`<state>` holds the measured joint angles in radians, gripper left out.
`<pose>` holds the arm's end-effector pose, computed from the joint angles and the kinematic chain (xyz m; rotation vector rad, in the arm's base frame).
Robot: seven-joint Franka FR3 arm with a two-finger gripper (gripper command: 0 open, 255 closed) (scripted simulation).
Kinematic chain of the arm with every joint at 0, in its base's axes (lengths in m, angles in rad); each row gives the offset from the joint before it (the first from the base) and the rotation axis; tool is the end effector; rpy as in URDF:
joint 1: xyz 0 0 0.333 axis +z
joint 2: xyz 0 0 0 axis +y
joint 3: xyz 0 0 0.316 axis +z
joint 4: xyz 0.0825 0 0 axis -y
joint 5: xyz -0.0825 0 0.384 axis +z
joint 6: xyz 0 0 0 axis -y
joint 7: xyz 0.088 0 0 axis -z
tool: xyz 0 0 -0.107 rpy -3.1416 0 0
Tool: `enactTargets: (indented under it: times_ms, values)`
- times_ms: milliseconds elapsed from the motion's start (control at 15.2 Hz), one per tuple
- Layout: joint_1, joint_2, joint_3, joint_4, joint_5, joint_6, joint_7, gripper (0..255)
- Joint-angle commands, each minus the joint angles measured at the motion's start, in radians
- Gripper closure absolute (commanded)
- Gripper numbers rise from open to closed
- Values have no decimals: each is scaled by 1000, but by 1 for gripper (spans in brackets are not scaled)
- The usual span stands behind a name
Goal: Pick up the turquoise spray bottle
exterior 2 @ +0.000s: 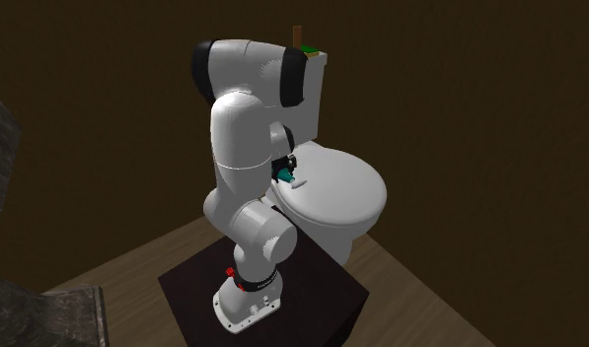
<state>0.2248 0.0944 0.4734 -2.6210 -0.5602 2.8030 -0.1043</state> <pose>0.3164 0.3034 0.2281 2.3738 1.8399 0.2255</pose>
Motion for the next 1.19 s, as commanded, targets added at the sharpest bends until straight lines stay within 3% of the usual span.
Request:
enactTargets:
  times_ms: [0, 660, 990, 1122]
  values:
    - [-1, 3, 0, -1, 5, 2, -2, 255]
    - [9, -173, 45, -16, 326, -110, -253, 255]
    - [37, -248, 30, -6, 425, -181, -332, 255]
    - [39, -250, 29, -6, 427, -184, -334, 255]
